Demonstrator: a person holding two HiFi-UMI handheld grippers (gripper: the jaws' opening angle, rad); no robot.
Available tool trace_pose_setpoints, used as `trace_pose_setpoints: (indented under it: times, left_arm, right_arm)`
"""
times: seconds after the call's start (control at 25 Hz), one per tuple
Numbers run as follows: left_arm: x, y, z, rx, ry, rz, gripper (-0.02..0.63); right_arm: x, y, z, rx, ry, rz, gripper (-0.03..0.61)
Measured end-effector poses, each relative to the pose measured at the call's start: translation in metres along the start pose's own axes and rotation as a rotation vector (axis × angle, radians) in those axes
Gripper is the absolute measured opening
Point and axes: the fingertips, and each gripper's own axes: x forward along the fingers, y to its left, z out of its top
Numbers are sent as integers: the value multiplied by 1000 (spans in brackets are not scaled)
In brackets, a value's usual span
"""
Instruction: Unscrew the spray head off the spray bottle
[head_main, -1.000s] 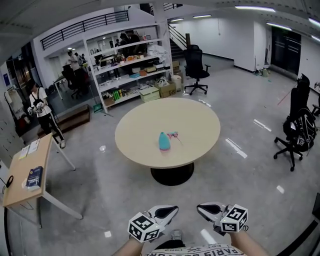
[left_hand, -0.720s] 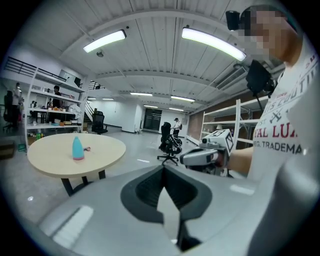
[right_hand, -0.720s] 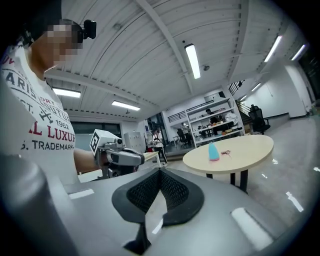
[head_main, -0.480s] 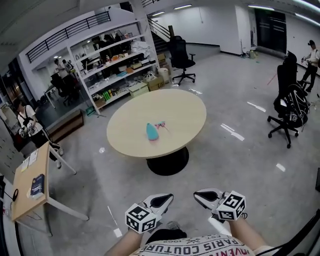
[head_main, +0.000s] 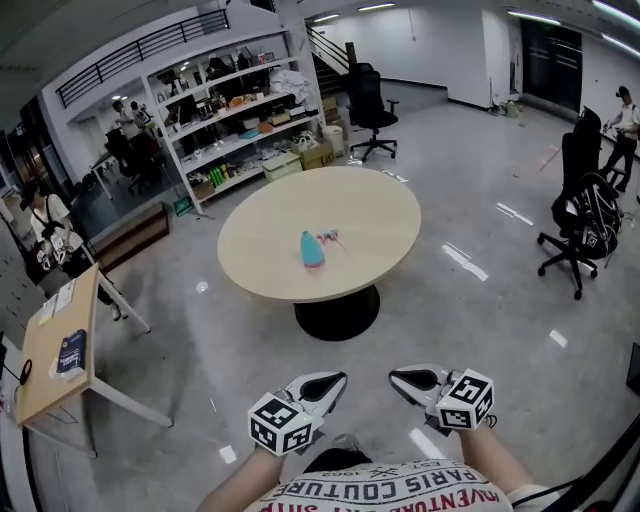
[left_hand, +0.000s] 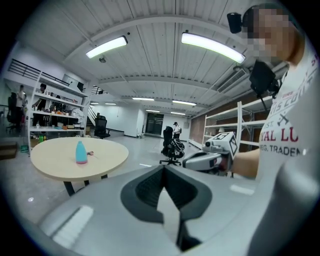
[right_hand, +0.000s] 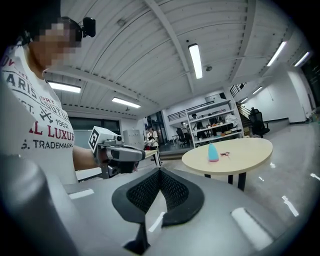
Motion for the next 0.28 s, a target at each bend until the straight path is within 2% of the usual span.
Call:
trace_pose_setpoints:
  times: [0.28]
  left_arm:
    - [-22, 21, -2, 36, -4, 17, 2]
  right_arm:
    - [31, 14, 8, -32, 3, 21, 0]
